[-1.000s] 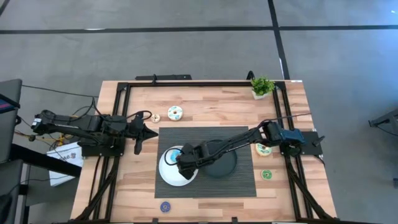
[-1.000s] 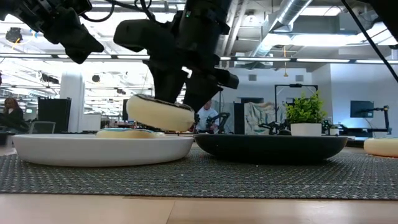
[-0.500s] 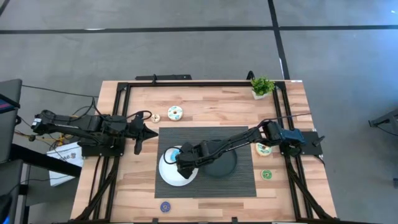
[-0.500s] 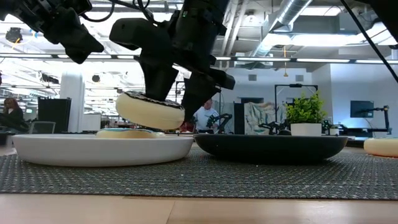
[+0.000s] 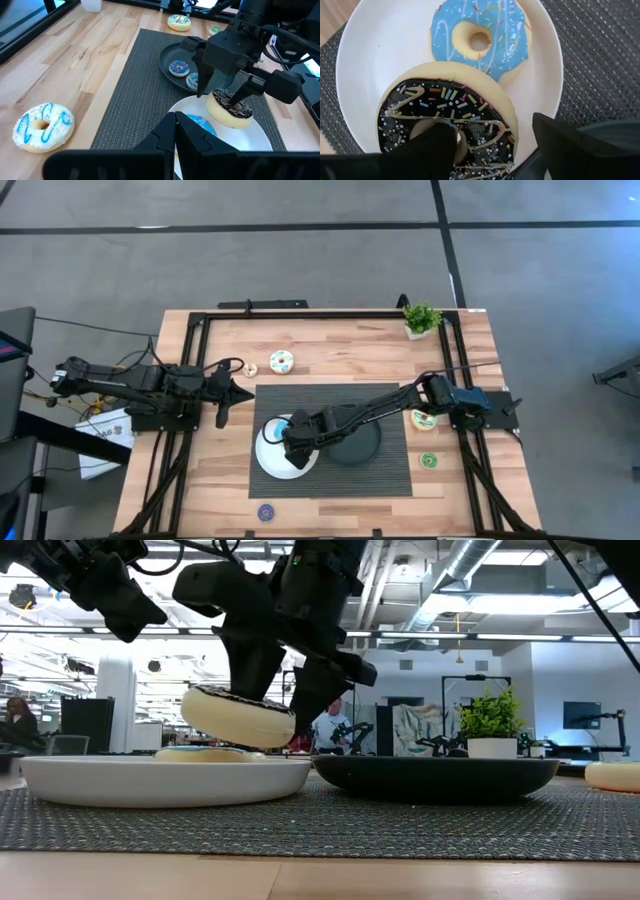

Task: Pick & Place donuts
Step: Put the big black donut on the white plate

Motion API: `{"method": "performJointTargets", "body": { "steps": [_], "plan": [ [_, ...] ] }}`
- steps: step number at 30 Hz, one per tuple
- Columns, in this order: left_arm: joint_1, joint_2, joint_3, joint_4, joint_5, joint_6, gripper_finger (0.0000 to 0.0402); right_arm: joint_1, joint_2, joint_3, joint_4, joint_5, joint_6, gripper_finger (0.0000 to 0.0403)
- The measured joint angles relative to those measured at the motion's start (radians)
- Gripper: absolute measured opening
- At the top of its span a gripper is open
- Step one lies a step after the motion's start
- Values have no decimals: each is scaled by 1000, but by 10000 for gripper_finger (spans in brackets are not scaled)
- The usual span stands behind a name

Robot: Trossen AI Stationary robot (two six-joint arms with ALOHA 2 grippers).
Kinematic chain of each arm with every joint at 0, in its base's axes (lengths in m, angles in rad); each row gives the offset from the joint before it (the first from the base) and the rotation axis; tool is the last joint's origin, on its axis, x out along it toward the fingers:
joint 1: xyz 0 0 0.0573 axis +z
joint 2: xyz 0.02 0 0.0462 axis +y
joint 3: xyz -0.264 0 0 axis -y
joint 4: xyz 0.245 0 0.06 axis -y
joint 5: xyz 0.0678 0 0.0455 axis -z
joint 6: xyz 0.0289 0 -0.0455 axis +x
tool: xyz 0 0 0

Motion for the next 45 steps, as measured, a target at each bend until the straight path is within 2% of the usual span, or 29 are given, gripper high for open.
{"method": "performJointTargets", "body": {
  "steps": [5, 10, 15, 24, 37, 40, 42, 45],
  "plan": [
    [0, 0, 0, 0, 0, 0, 0, 0, 0, 0, 1, -11, -8, 247],
    [0, 0, 0, 0, 0, 0, 0, 3, 0, 0, 27, -70, -19, 247],
    [0, 0, 0, 0, 0, 0, 0, 22, 0, 0, 99, -86, -55, 247],
    [0, 0, 0, 0, 0, 0, 0, 29, 0, 0, 113, -75, -41, 253],
    [0, 0, 0, 0, 0, 0, 0, 23, 0, 0, 122, -80, -80, 310],
    [0, 0, 0, 0, 0, 0, 0, 24, 0, 0, 91, -20, -37, 312],
    [0, 0, 0, 0, 0, 0, 0, 20, 0, 0, 101, -58, -60, 310],
    [0, 0, 0, 0, -3, 13, 0, 16, -1, 0, 73, -44, -15, 304]
  ]
}}
